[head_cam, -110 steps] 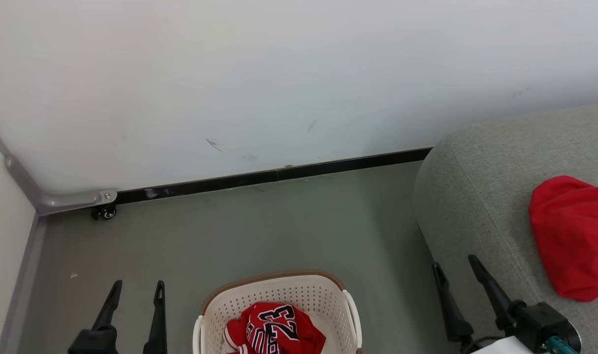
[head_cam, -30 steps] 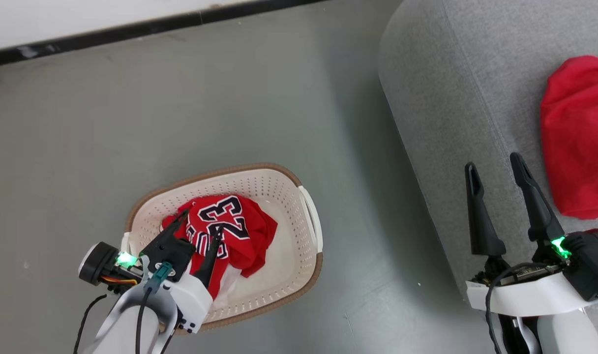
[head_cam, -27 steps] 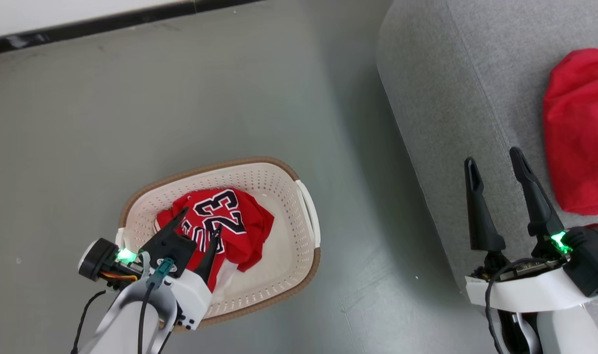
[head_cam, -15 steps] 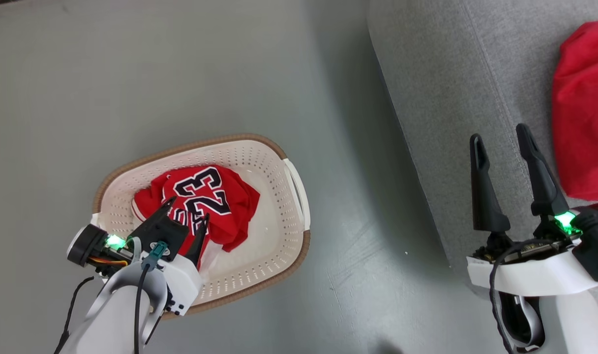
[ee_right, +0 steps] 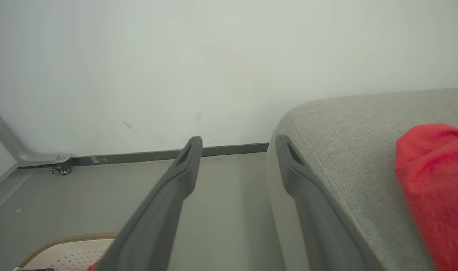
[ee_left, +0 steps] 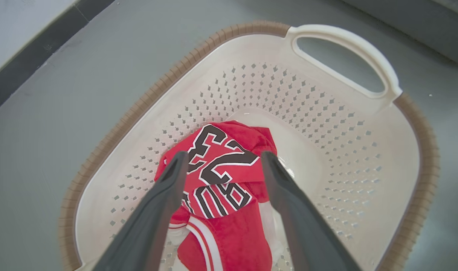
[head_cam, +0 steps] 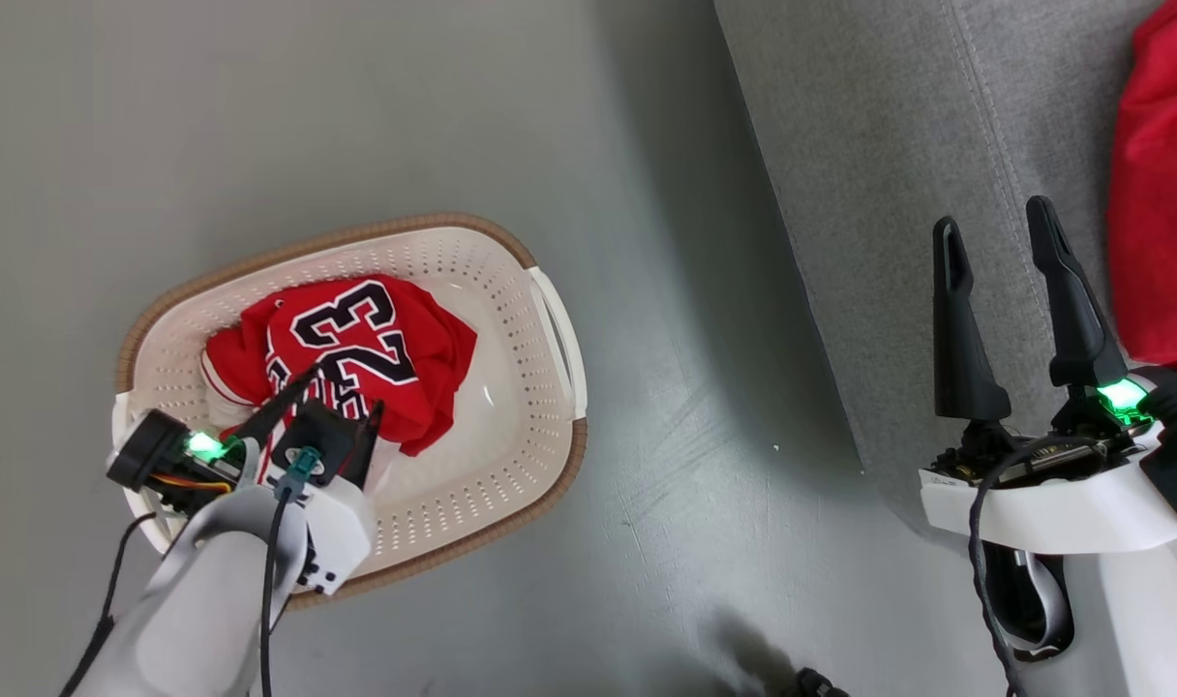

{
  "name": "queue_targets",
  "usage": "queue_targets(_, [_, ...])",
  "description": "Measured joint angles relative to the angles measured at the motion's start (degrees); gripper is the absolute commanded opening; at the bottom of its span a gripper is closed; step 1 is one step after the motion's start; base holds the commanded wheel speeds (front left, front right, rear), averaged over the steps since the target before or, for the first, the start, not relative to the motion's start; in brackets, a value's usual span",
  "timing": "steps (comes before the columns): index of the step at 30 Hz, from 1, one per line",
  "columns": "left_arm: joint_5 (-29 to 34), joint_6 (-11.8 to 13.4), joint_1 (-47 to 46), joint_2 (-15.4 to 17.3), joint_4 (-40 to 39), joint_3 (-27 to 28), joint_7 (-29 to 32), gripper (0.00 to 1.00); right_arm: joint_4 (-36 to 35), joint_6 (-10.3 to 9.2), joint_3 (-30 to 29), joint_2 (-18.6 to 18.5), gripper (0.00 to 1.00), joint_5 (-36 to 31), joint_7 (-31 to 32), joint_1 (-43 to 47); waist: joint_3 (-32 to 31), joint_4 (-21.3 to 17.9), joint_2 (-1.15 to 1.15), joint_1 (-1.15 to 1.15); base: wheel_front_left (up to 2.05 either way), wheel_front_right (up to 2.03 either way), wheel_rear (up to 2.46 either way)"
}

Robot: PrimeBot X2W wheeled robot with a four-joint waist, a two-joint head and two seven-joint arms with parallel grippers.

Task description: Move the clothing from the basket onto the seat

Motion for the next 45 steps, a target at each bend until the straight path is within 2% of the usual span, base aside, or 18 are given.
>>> queue_targets(28, [3.49, 3.35, -7.23, 2.69, 6.01, -0.42, 0.16, 1.00, -1.23, 0.00, 0.81, -0.01, 1.00, 1.98, -0.09, -8.25, 9.80, -2.73, 0.00, 0.00, 0.00, 0.00, 0.00])
queue_targets(45, [3.60, 5.10, -10.73, 4.32, 10.67, 0.40, 2.91, 1.00, -1.82, 0.00, 1.15, -0.01, 1.00, 3.14, -0.18, -10.65, 13.83, -4.06, 0.00, 0.00, 0.00, 0.00, 0.00])
